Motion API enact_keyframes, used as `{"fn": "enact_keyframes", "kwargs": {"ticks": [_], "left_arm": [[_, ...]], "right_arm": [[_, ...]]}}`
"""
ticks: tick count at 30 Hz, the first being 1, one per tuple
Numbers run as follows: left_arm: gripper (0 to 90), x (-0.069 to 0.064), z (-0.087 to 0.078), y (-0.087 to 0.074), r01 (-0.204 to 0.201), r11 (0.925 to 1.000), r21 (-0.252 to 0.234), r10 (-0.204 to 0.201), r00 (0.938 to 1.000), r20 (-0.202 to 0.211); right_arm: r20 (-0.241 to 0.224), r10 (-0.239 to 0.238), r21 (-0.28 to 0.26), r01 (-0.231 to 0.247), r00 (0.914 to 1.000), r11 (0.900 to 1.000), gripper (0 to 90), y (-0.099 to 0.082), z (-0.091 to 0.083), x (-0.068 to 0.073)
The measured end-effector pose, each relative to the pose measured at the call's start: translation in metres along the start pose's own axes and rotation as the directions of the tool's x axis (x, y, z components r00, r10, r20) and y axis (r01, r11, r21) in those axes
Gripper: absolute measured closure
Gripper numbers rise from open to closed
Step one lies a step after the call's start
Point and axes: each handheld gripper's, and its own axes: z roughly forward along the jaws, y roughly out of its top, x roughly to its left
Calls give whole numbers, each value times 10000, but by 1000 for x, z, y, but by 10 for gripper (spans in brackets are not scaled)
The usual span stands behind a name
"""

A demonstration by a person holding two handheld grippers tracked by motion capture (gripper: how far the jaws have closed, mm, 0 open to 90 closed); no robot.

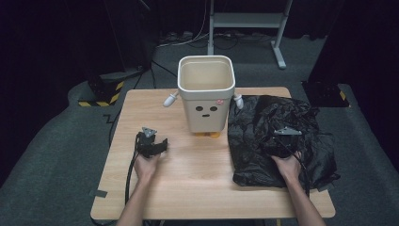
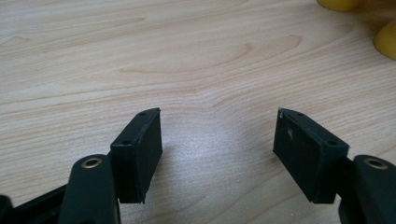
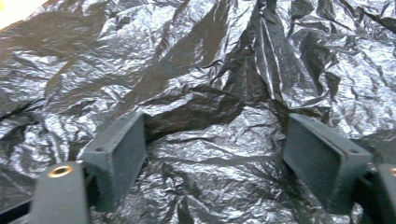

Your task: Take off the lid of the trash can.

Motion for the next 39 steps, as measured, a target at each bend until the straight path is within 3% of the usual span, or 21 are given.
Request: {"fn": "enact_keyframes", "kwargs": {"ticks": [2,4,9,11,13,14,25,34,37,39], "left_arm": [[312,-2,2,1,-76,9995,313,78,9999,-64],[311,-2,2,1,-14,9996,296,16,10000,-69],[302,-1,2,1,66,9994,329,-63,10000,-66],[302,-1,2,1,72,9994,328,-70,10000,-71],[302,-1,2,1,77,9994,325,-75,9999,-72],[302,-1,2,1,77,9994,328,-74,9999,-73],[302,-1,2,1,83,9994,330,-81,9999,-68],[272,-2,2,1,68,9993,376,-67,10000,-28],[270,-2,0,3,555,9976,425,-569,9979,326],[269,-2,-3,8,669,9972,328,-684,9966,465]], "right_arm": [[0,-4,83,4,10000,10000,191,1,1,-1],[-39,32,158,-31,10000,9999,196,2,1,-2],[-38,594,10,-594,9982,9982,188,4,0,-10],[-128,908,362,-903,9958,9953,164,10,2,-14],[-161,1024,15,-1024,9946,9947,179,15,1,-16],[-179,1071,146,-1069,9941,9942,160,19,1,-16],[83,827,387,-830,9965,9958,157,56,22,-10],[186,904,734,-916,9957,9931,167,51,42,-10],[257,724,596,-738,9970,9955,178,48,44,-10],[267,621,550,-635,9977,9965,181,48,44,-11]]}}
